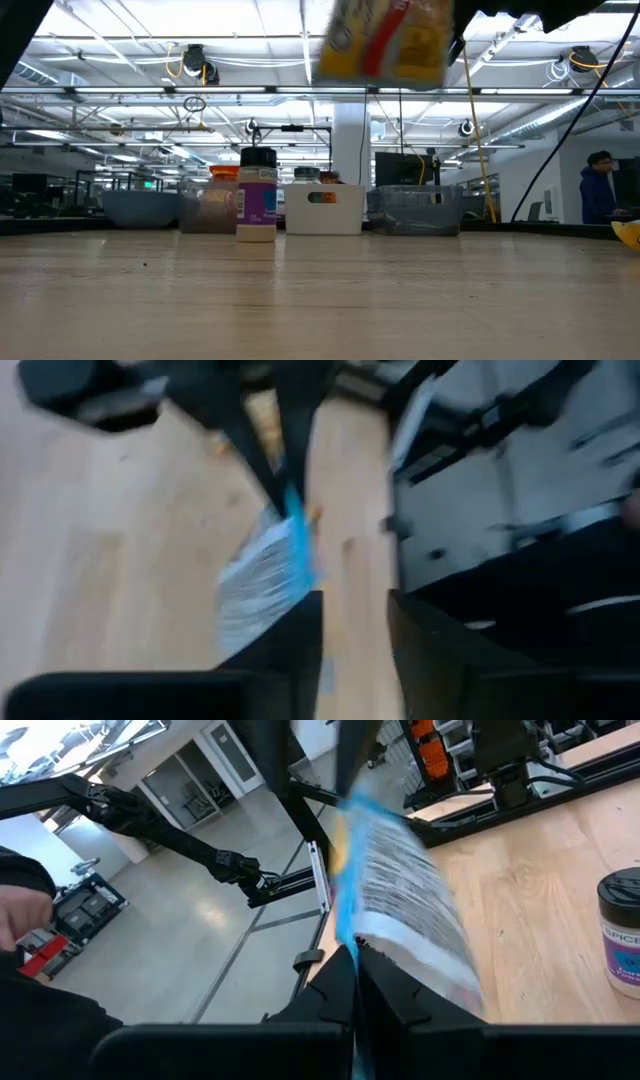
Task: Pick & Place Food Item
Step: Put the blue noodle pack into the left black bin
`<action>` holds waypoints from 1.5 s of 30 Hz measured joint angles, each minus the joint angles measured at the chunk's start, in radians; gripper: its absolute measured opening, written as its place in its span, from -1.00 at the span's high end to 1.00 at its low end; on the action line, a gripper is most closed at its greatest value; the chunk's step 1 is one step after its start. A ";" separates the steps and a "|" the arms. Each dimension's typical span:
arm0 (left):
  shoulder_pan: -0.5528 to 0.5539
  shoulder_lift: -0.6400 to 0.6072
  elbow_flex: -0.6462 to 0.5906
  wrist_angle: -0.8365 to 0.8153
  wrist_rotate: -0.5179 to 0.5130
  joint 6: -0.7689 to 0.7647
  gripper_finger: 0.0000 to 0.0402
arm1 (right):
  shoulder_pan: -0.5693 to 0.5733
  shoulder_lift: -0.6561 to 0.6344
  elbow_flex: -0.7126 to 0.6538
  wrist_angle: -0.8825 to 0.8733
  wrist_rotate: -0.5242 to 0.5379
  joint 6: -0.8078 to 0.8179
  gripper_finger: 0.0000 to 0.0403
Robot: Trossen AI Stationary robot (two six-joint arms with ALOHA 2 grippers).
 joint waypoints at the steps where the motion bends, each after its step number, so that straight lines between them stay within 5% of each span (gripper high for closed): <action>1: 0.008 0.000 0.000 0.027 0.029 -0.011 0.34 | 0.000 0.000 0.000 0.000 0.000 0.000 1.00; 12: 0.047 0.000 0.000 0.123 0.081 -0.036 -0.14 | 0.000 0.000 0.000 0.020 -0.001 0.004 1.00; 33: 0.060 0.013 -0.001 0.082 0.040 0.033 -0.14 | -0.016 -0.001 0.064 0.017 -0.078 -0.007 1.00; 45: 0.058 0.057 -0.002 0.089 0.111 0.023 -0.14 | -0.022 -0.001 0.064 0.032 -0.076 -0.003 1.00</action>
